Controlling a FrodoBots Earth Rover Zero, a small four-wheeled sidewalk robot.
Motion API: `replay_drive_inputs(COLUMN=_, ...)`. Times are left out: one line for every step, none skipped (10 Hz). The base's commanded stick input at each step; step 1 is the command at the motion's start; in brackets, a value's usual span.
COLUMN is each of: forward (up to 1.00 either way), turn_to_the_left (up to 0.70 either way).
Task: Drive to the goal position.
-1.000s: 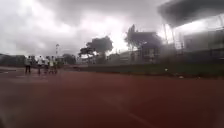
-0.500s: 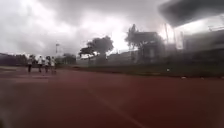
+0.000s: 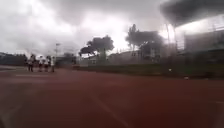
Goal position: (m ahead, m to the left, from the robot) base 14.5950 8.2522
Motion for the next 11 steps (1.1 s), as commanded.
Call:
replay_drive_inputs(forward=0.50, turn_to_the_left=0.00)
replay_drive_inputs(forward=0.50, turn_to_the_left=0.00)
replay_drive_inputs(forward=0.50, turn_to_the_left=0.00)
replay_drive_inputs(forward=0.50, turn_to_the_left=0.00)
replay_drive_inputs(forward=0.50, turn_to_the_left=0.00)
replay_drive_inputs(forward=0.50, turn_to_the_left=0.00)
replay_drive_inputs(forward=0.50, turn_to_the_left=0.00)
replay_drive_inputs(forward=0.50, turn_to_the_left=0.00)
replay_drive_inputs(forward=0.50, turn_to_the_left=0.00)
replay_drive_inputs(forward=0.50, turn_to_the_left=0.00)
replay_drive_inputs(forward=0.50, turn_to_the_left=0.00)
